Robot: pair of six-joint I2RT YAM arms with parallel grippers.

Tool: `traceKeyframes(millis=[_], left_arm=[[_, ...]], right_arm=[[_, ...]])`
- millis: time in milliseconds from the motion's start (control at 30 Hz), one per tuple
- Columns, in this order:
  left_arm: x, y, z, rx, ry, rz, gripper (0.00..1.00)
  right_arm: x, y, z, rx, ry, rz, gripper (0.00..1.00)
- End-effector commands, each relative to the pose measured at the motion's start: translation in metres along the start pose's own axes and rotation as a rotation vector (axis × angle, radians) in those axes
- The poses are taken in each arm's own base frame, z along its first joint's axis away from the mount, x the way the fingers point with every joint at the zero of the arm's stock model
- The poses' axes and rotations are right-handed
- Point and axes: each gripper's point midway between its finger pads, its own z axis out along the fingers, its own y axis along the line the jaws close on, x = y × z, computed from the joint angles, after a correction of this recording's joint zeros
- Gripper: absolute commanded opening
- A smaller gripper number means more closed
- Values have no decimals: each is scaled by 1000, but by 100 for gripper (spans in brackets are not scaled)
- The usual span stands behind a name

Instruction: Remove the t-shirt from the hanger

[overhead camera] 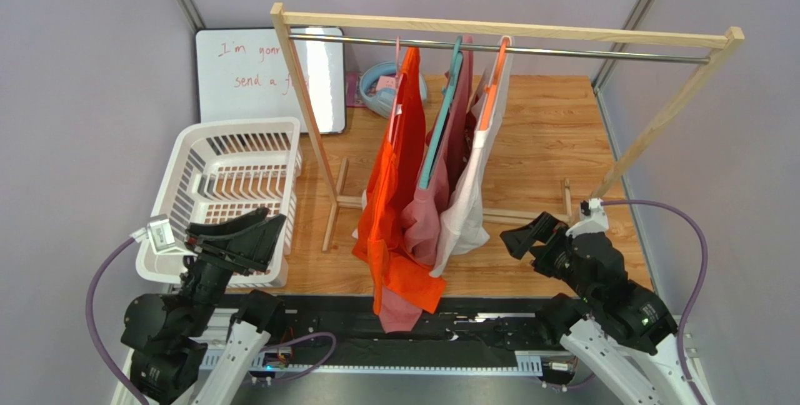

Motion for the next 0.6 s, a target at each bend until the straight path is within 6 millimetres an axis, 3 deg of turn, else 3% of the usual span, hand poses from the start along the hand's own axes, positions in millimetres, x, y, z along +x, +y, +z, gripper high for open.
traceKeyframes(millis=[0, 100, 133, 200, 233, 300, 367, 433, 467, 533, 567], left_arm=[[35, 48, -29, -228, 160, 41, 99], [41, 37, -32, -163, 195, 34, 99], [42, 34, -34, -149, 199, 27, 99], [40, 27, -37, -105, 176, 27, 99], [41, 23, -38, -77, 180, 34, 100], [41, 19, -36, -51, 183, 39, 99], [41, 13, -36, -37, 207, 51, 99], [48, 8, -25, -23, 278, 56, 98], [39, -7, -21, 25, 271, 77, 97], [44, -22, 0, 65, 379, 74, 94], [30, -44, 5, 120, 375, 90, 91]], right_arm=[[-25, 39, -24, -132, -19, -199, 100], [-24, 85, -39, -332, 56, -338, 98], [-35, 105, -50, -393, 34, -351, 98], [-43, 120, -49, -391, 62, -397, 99], [-57, 133, -63, -412, 37, -412, 99], [-65, 148, -60, -410, 59, -447, 98], [-87, 171, -79, -451, 9, -453, 98], [-101, 182, -84, -445, -13, -454, 98], [-115, 195, -101, -476, -59, -449, 98], [-122, 208, -104, -499, -63, -442, 98], [-125, 215, -110, -525, -65, -430, 98]])
